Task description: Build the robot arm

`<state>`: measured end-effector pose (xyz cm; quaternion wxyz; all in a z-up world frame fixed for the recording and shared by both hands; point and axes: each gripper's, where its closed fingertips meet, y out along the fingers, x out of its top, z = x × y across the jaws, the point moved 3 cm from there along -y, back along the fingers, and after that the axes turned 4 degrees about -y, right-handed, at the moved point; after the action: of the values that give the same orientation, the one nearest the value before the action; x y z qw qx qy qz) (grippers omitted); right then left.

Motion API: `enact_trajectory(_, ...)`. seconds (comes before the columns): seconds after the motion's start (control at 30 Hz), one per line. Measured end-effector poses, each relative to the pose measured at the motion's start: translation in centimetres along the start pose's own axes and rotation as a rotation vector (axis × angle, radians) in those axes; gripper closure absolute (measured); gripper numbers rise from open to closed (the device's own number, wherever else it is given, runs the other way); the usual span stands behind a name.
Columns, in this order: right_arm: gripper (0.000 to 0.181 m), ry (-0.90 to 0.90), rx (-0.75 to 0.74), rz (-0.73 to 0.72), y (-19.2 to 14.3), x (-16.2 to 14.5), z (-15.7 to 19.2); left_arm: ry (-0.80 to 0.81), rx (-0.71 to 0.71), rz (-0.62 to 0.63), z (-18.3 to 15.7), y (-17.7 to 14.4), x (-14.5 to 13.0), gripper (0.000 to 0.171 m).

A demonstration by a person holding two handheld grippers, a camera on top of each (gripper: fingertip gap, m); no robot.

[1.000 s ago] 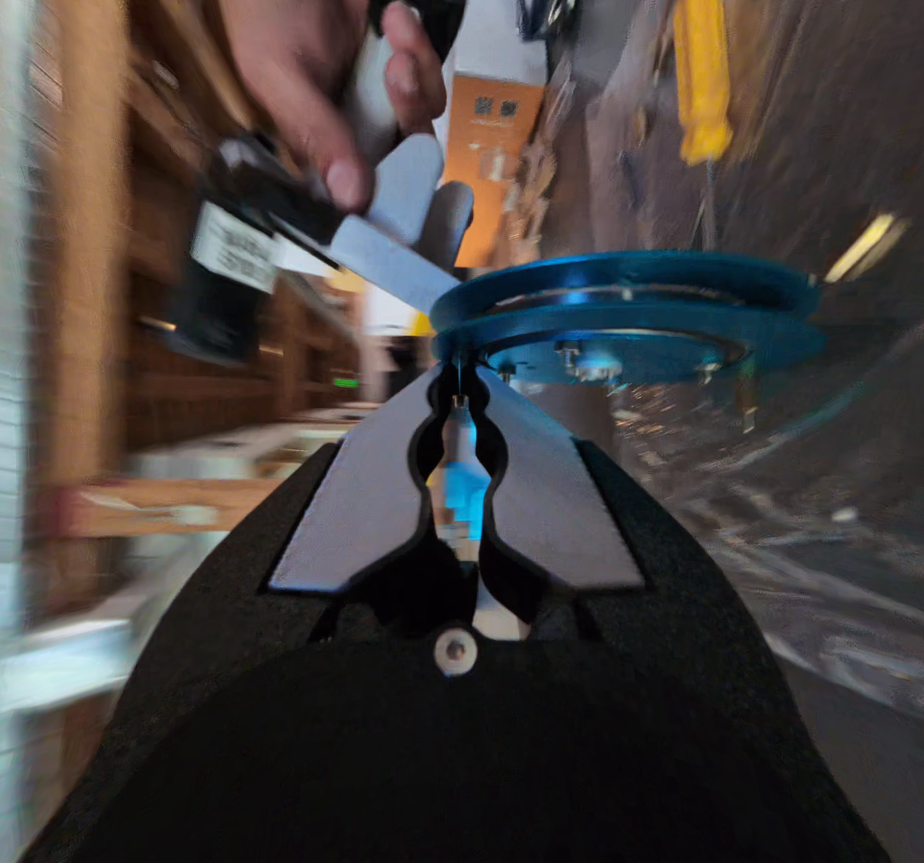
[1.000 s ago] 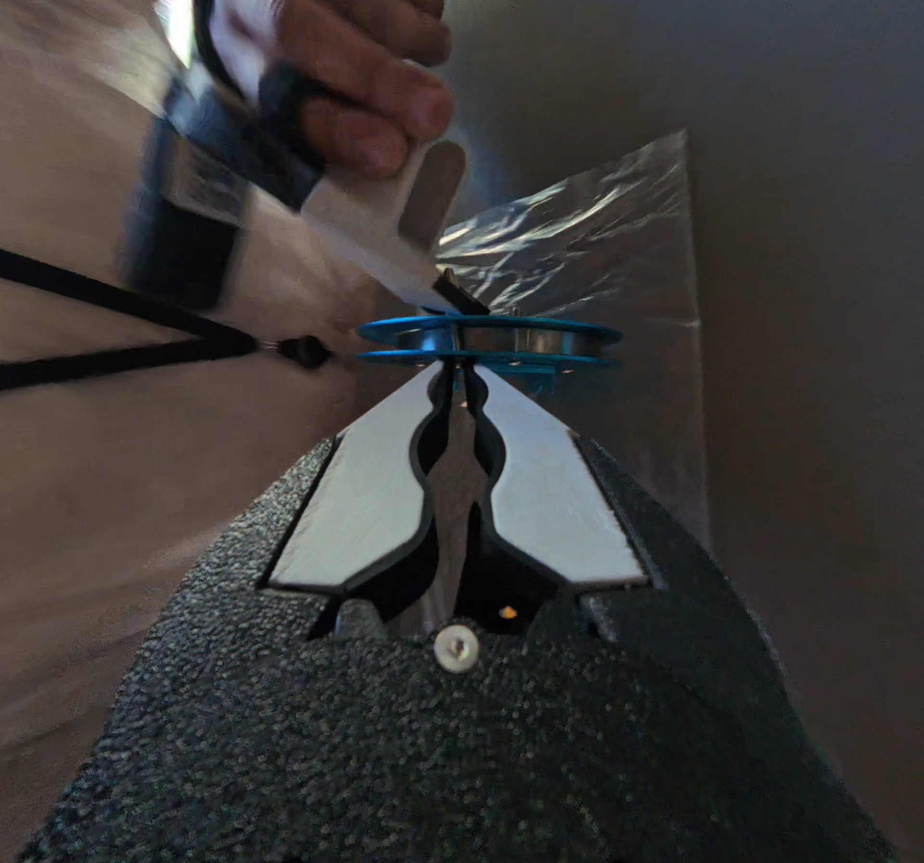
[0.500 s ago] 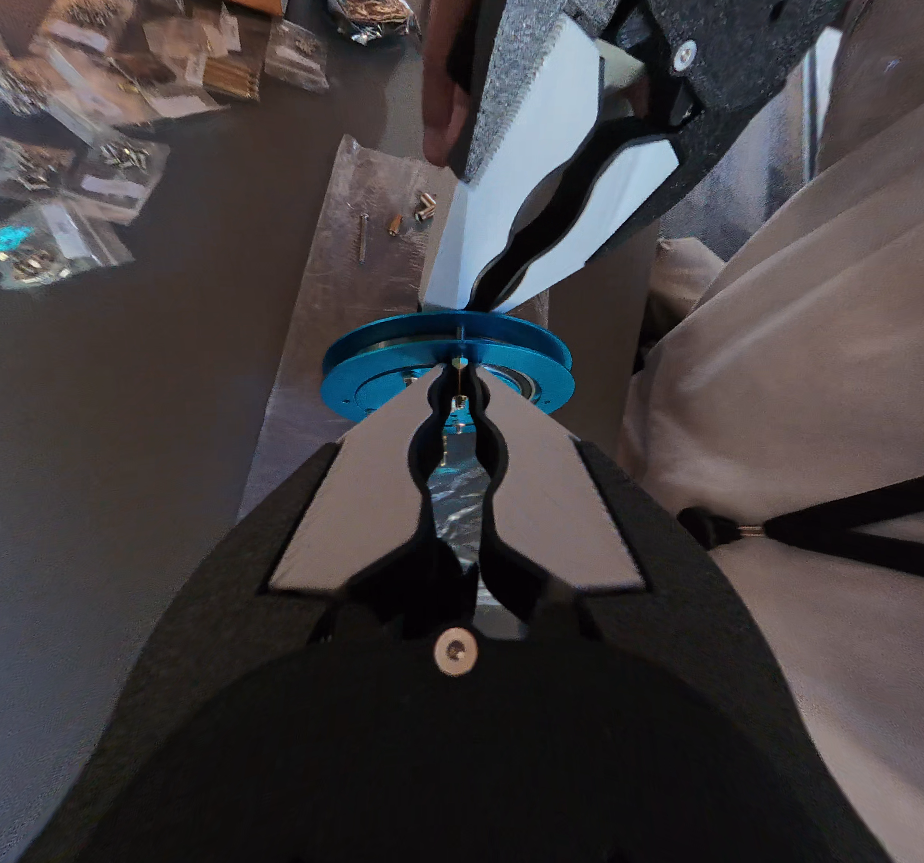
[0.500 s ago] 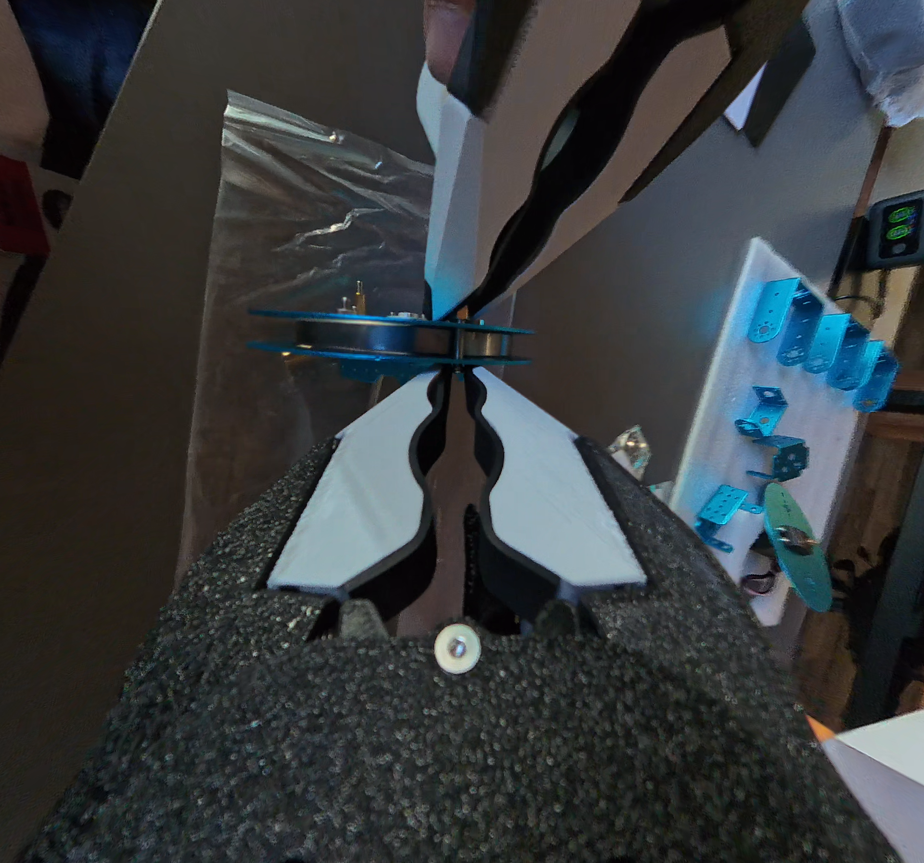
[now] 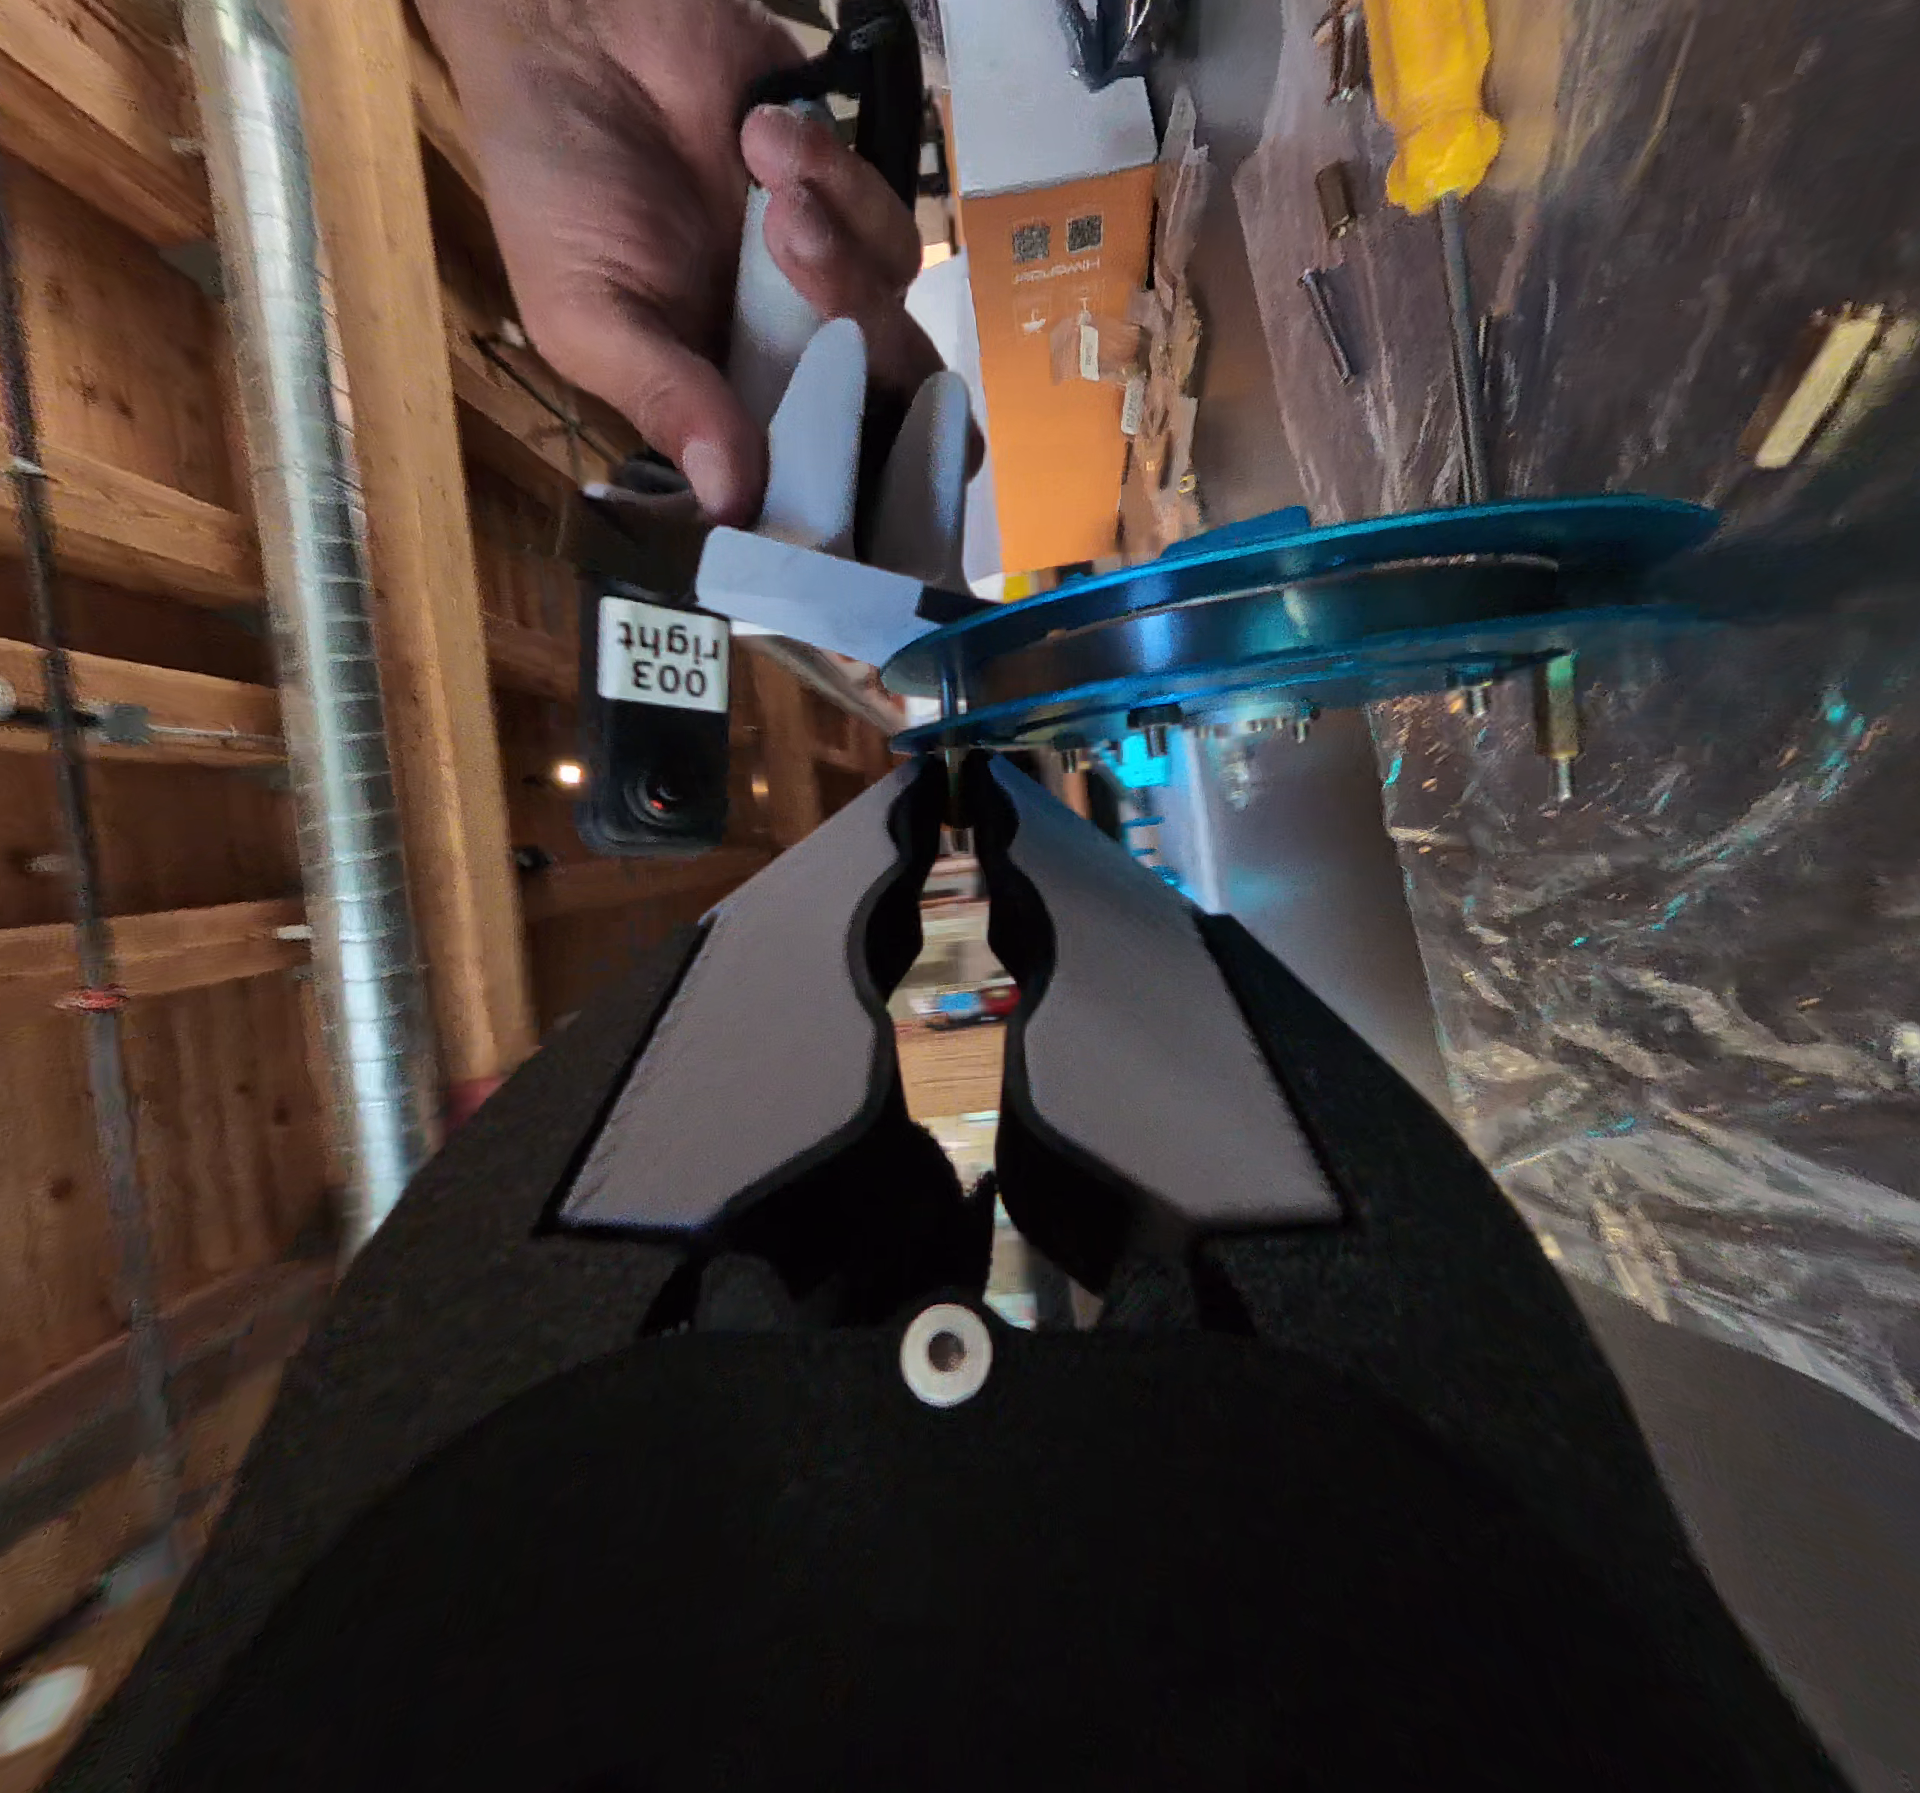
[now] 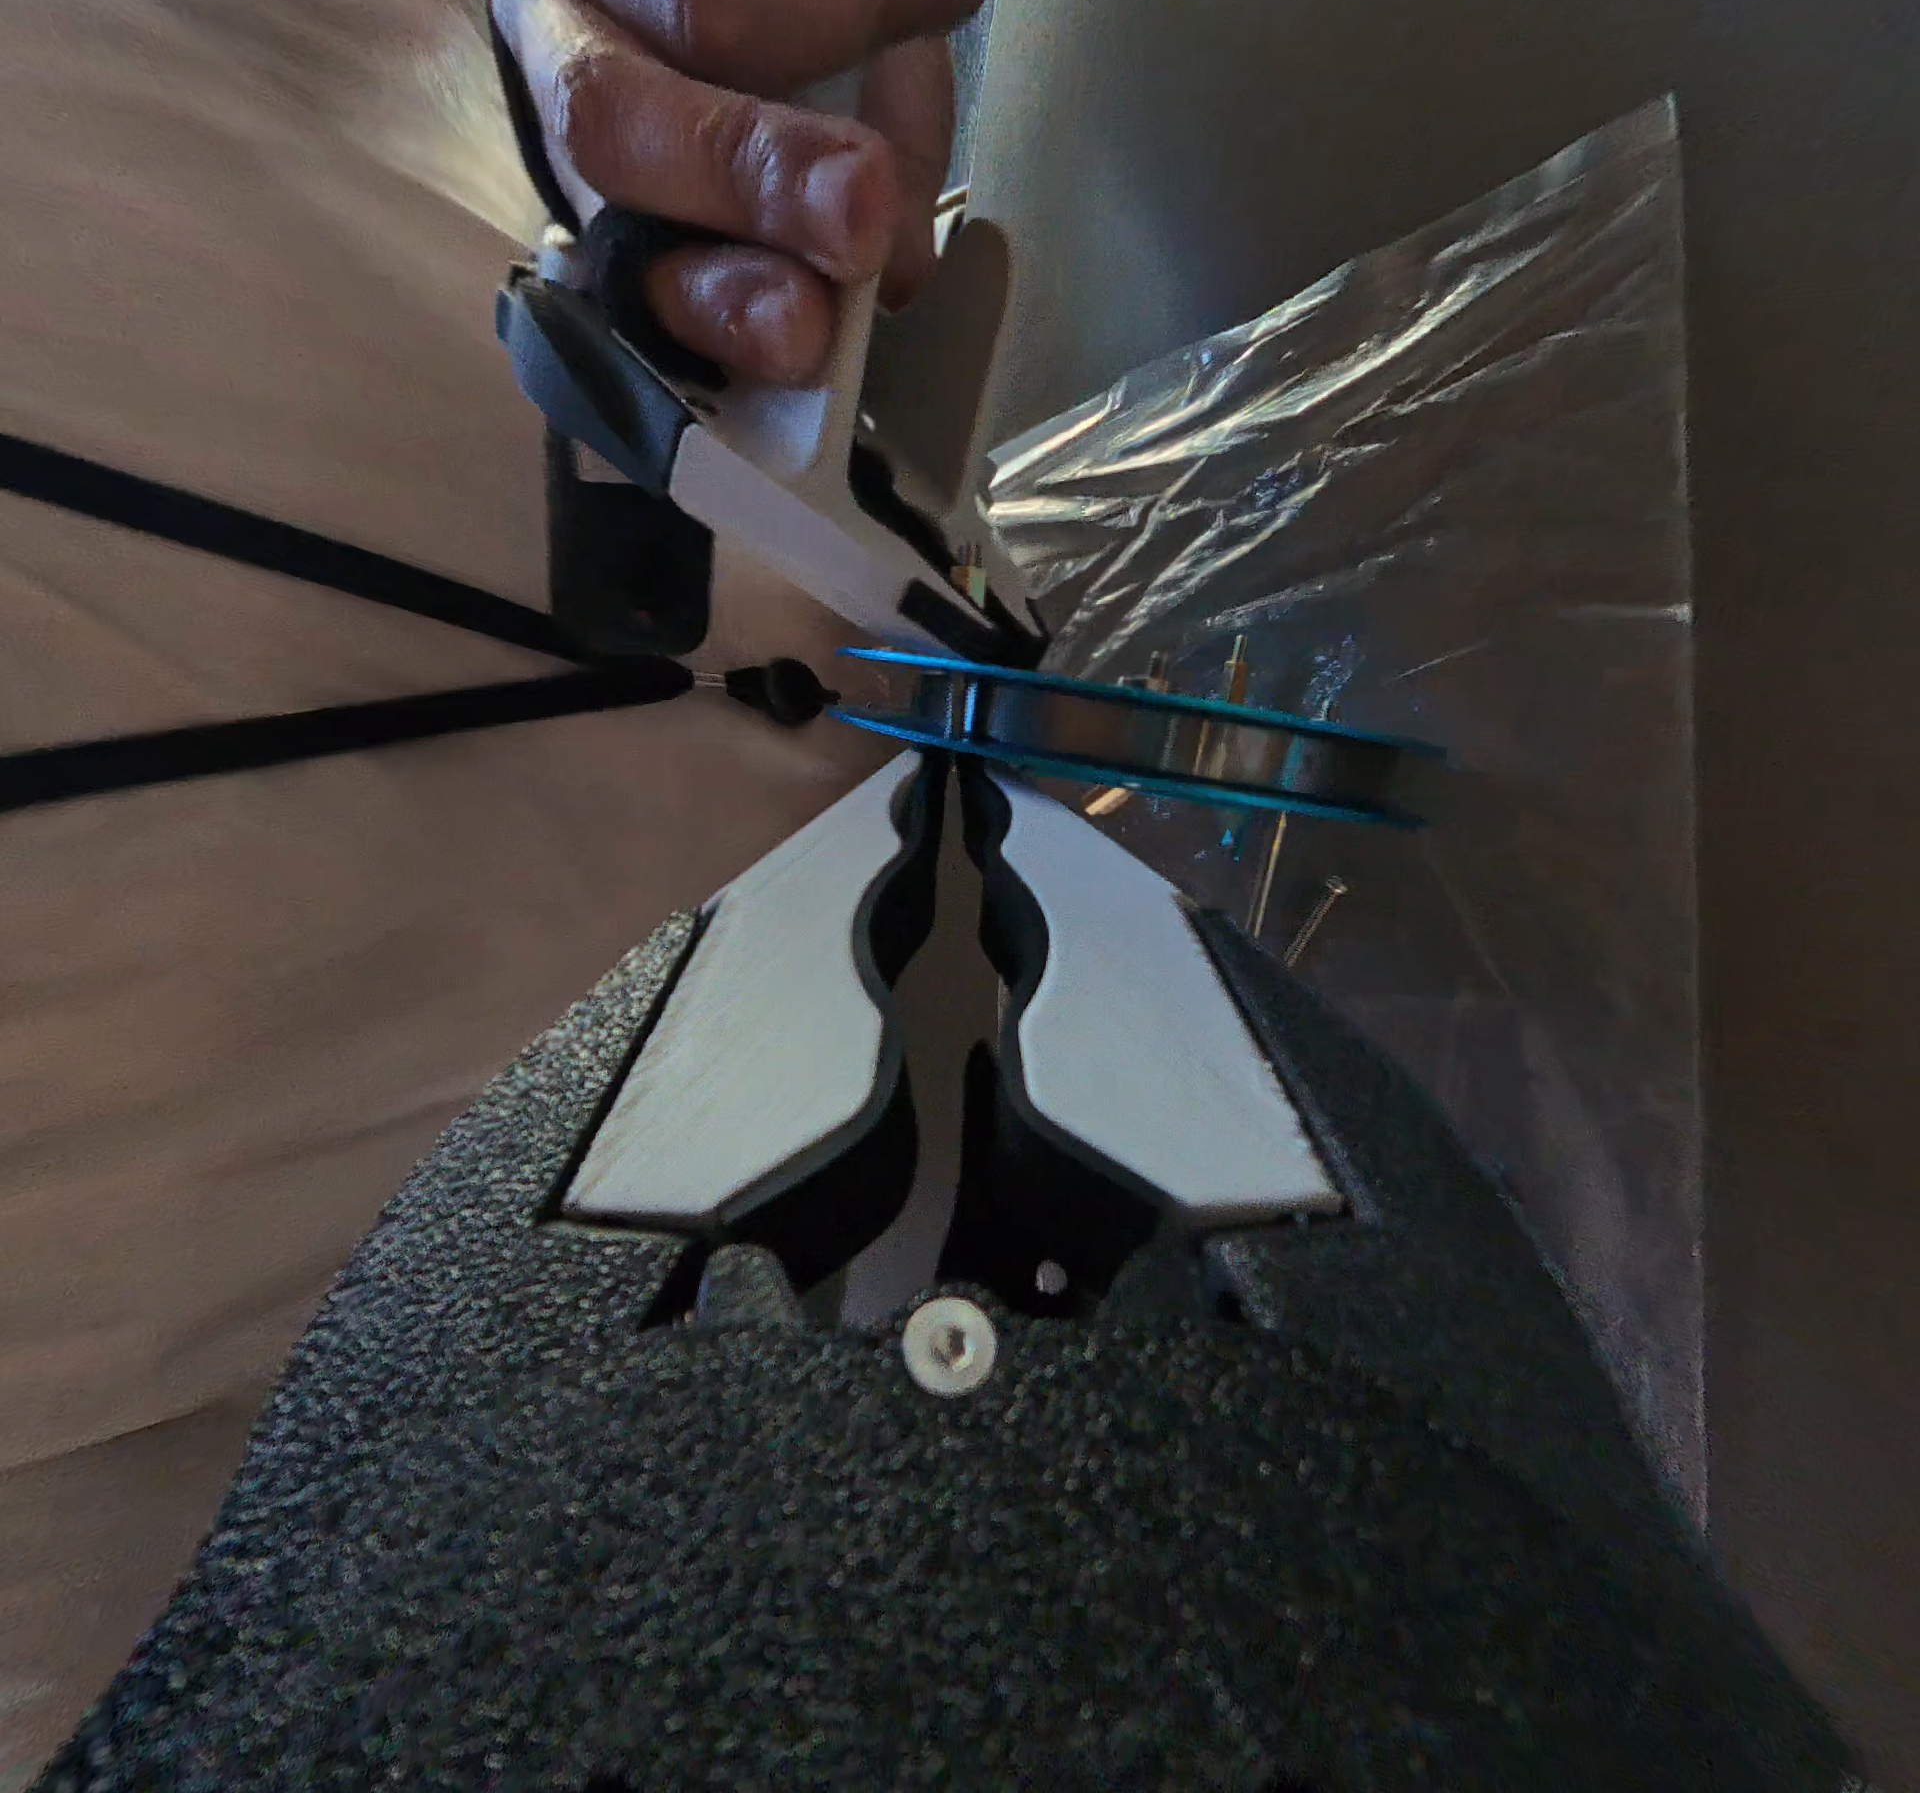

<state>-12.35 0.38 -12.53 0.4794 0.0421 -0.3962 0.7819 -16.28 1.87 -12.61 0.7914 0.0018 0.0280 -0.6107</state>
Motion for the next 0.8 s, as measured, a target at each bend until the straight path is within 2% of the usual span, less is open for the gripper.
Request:
enact_trajectory(0.07, 0.179, -0.037, -0.054, 0.012, 0.0, -0.1, 0.1, -0.222, -0.145, -0.018, 0.1, -0.1, 0.1, 0.168)
enact_trajectory(0.1, 0.178, -0.095, -0.139, 0.023, 0.0, 0.0, 0.2, -0.361, -0.244, -0.017, 0.2, 0.0, -0.1, 0.168)
enact_trajectory(0.17, 0.177, -0.246, -0.417, 0.043, -0.6, 0.3, -0.4, -0.64, -0.449, 0.019, 0.4, 0.3, -0.8, 0.168)
enact_trajectory(0.23, 0.175, -0.403, -0.634, 0.089, -0.7, 0.6, -0.3, -0.859, -0.631, 0.024, 0.6, 0.4, -1.0, 0.168)
enact_trajectory(0.33, 0.173, -0.591, -0.914, 0.157, -0.9, 0.9, -0.5, -1.026, -0.837, 0.042, 0.8, 0.4, -1.2, 0.167)
enact_trajectory(0.43, 0.175, -0.713, -1.034, 0.234, -0.8, 0.9, -0.3, -1.175, -1.007, 0.056, 0.9, 0.7, -1.2, 0.168)
enact_trajectory(0.47, 0.175, -0.711, -1.037, 0.246, -0.9, 0.8, -0.4, -1.155, -0.997, 0.058, 0.9, 0.9, -1.2, 0.168)
enact_trajectory(0.53, 0.178, -0.601, -0.919, 0.219, -1.1, 0.5, -0.4, -0.916, -0.846, 0.044, 0.8, 1.1, -0.9, 0.168)
enact_trajectory(0.67, 0.18, -0.285, -0.512, 0.097, -1.2, -0.3, -0.3, -0.264, -0.354, 0.028, 0.5, 1.0, 0.3, 0.169)
enact_trajectory(0.8, 0.18, 0.088, -0.012, -0.017, -1.0, -1.1, 0.2, 0.072, -0.033, -0.004, 0.1, 0.5, 1.4, 0.169)
